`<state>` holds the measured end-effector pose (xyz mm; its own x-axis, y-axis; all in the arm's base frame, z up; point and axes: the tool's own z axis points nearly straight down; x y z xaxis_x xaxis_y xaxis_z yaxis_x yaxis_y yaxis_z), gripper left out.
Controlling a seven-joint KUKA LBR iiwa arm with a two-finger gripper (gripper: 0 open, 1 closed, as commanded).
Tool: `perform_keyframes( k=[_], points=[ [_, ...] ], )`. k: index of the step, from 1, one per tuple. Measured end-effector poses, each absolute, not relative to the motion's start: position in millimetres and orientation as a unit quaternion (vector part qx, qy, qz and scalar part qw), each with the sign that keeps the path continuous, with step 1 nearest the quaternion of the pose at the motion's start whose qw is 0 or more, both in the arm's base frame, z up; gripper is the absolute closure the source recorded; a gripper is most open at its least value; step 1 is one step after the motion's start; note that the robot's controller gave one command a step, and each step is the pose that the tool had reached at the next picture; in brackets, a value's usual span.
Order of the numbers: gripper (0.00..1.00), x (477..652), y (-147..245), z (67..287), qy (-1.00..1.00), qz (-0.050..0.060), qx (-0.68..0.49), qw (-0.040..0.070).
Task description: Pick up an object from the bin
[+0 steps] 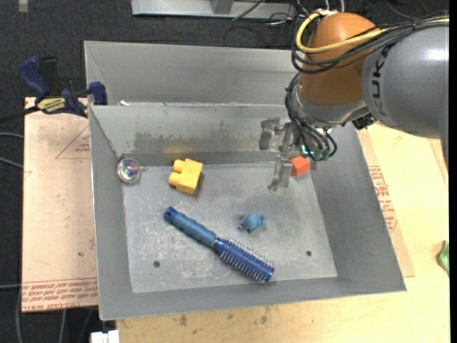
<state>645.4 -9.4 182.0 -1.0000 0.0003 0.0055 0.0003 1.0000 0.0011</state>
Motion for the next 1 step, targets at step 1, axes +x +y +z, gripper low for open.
perform_keyframes(
  k=[1],
  points=[
    [0.0, 587.7, -1.9, 65.1, -1.0, -0.001, 0.006, 0.004]
  ],
)
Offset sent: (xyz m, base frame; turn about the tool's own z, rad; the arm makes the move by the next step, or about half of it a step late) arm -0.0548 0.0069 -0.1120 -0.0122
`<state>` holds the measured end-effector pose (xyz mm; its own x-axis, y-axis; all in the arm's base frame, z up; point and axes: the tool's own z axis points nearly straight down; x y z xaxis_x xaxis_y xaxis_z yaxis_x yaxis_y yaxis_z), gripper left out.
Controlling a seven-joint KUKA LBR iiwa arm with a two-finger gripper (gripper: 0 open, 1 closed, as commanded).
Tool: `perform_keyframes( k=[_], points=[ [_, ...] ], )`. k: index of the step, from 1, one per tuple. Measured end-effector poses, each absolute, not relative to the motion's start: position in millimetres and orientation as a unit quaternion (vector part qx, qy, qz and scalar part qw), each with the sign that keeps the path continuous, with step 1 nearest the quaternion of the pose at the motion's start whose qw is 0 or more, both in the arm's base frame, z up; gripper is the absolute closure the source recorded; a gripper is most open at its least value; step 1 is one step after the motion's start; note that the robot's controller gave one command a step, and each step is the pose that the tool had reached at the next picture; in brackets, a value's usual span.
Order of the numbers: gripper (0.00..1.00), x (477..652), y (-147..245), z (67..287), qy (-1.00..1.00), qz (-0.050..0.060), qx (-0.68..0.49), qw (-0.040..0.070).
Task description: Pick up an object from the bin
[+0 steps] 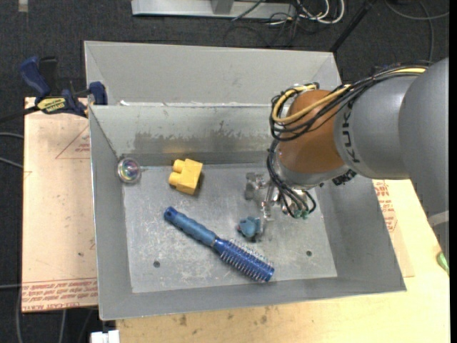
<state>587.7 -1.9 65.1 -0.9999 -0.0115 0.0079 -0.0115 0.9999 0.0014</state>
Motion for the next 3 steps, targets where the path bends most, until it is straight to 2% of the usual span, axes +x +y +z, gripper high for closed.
perform_keyframes(
  k=[1, 2, 3],
  points=[
    [1.0, 591.4, -2, 71, -1.0, 0.0, 0.006, -0.001],
    [1.0, 561.4, 24, 308, -1.0, 0.0, 0.017, -0.006],
    [0.0, 560.6, 23, 303, -1.0, 0.0, 0.017, -0.002]
  ],
)
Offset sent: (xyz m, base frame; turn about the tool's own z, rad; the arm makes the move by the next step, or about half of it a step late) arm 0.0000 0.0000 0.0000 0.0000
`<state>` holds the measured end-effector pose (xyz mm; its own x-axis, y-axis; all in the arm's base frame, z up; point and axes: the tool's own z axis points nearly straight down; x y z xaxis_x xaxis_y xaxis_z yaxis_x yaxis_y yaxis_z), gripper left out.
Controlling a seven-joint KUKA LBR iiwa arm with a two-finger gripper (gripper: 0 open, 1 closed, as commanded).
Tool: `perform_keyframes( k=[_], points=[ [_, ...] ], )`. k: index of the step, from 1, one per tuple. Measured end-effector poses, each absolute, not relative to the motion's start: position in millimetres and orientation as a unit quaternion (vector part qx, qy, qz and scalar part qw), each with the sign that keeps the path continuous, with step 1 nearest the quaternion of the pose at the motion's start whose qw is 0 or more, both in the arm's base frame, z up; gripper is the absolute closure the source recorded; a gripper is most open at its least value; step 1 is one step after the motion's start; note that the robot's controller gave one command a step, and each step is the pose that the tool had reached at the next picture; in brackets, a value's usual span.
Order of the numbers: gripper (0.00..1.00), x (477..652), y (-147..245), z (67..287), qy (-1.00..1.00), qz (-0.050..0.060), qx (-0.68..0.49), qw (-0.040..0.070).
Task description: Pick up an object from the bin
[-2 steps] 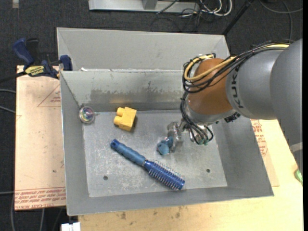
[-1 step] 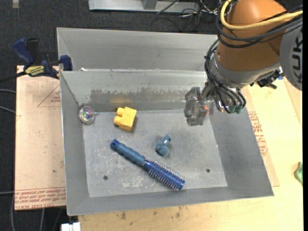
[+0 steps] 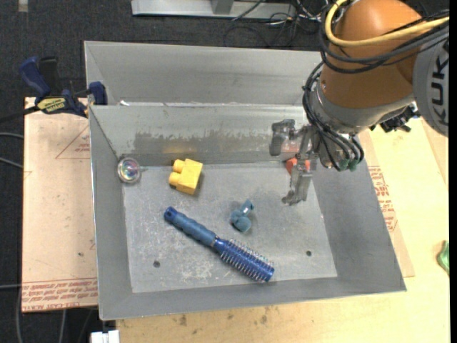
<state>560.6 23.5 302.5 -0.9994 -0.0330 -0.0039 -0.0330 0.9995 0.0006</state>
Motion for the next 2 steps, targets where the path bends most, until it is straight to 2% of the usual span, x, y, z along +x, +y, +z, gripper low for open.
perform_keyframes(
  k=[1, 2],
  points=[
    [0.0, 545.8, 34, 335, 0.995, 0.0, -0.095, 0.003],
    [0.0, 529.7, 50, 211, 1.0, 0.001, -0.018, -0.003]
  ],
)
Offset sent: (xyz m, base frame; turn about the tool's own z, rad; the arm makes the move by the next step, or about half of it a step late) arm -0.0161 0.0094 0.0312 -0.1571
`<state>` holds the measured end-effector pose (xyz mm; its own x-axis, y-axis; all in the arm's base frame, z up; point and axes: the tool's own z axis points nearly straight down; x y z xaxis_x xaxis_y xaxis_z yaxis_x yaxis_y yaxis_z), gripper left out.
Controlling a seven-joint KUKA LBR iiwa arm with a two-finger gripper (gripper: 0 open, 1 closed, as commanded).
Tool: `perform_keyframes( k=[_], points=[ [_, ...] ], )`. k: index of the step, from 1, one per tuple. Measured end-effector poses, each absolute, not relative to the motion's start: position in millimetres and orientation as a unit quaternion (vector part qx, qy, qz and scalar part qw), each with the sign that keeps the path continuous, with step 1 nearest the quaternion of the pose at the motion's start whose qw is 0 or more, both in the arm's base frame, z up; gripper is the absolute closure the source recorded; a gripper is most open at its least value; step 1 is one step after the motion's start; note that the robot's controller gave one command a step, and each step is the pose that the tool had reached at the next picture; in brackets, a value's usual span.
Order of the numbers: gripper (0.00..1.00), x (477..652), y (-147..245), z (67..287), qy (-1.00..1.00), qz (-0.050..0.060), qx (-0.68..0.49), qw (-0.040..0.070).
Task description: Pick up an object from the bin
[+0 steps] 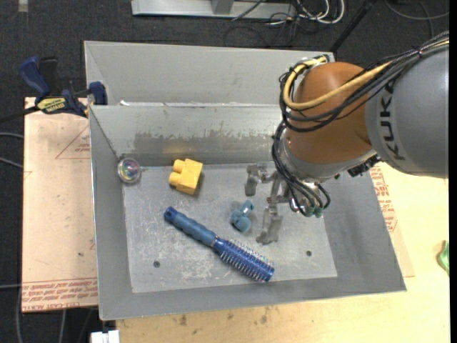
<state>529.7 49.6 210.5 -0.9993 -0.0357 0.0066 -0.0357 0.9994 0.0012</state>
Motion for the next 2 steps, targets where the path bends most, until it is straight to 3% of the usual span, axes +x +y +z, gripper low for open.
perform_keyframes(
  k=[1, 2],
  points=[
    [0.0, 494.4, 37.7, 66.6, -0.998, -0.001, 0.064, 0.0],
    [1.0, 494.9, 37.8, 69.2, -0.998, -0.001, 0.064, 0.0]
  ],
)
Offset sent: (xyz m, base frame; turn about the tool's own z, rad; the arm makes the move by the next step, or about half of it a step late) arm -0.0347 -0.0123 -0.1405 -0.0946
